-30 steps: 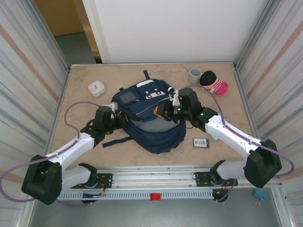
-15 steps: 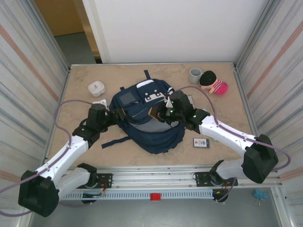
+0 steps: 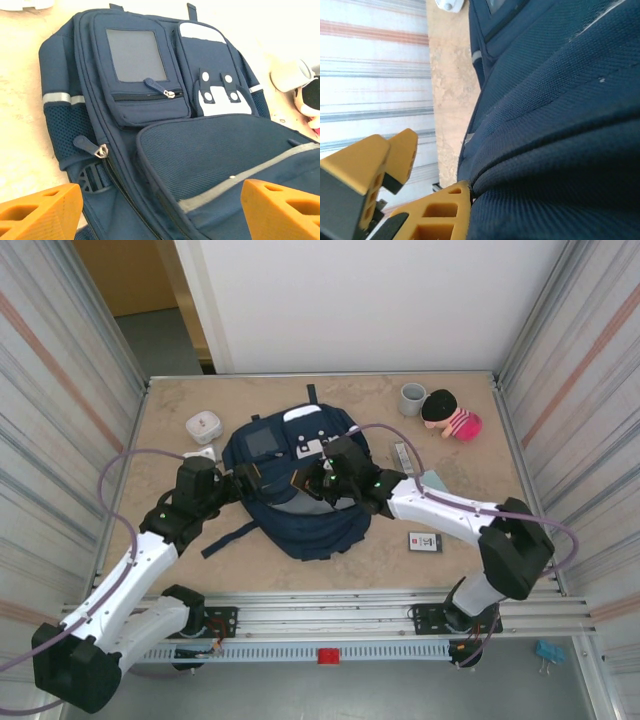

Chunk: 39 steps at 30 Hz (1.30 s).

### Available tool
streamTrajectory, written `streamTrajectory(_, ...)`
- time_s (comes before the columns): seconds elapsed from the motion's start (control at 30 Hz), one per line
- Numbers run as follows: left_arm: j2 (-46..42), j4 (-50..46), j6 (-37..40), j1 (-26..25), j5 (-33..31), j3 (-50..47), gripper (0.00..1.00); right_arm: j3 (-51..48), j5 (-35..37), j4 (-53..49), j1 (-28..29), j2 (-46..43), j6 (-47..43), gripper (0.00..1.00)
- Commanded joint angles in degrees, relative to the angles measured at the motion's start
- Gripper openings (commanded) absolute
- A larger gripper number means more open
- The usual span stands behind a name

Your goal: Pack books, pencil case, and school supplies into a backpack

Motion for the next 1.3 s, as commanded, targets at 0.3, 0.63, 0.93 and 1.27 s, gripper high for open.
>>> streamTrajectory(0.3,-1.2,-1.0,1.9,0.6,-5.4,3.4,0.86,6.0,-5.6,2.1,1.0,7.8,-11.9,0.23)
streamTrajectory(0.63,-1.1,-0.9,2.8,0.6,-6.5,2.4,0.94,3.1,-7.0,4.7,1.8,7.7,-16.1,0.31)
streamTrajectory(0.93,-4.0,-3.7,4.6,0.6,-7.6,1.9,0.96,1.5,-2.3,3.2,4.7,4.0,-19.7,0.4)
streamTrajectory(1.27,-9.0,-7.6,8.2,0.6,-7.9,2.1,0.98,-0.5,0.9,4.1,8.2,0.3,-21.6,0.55)
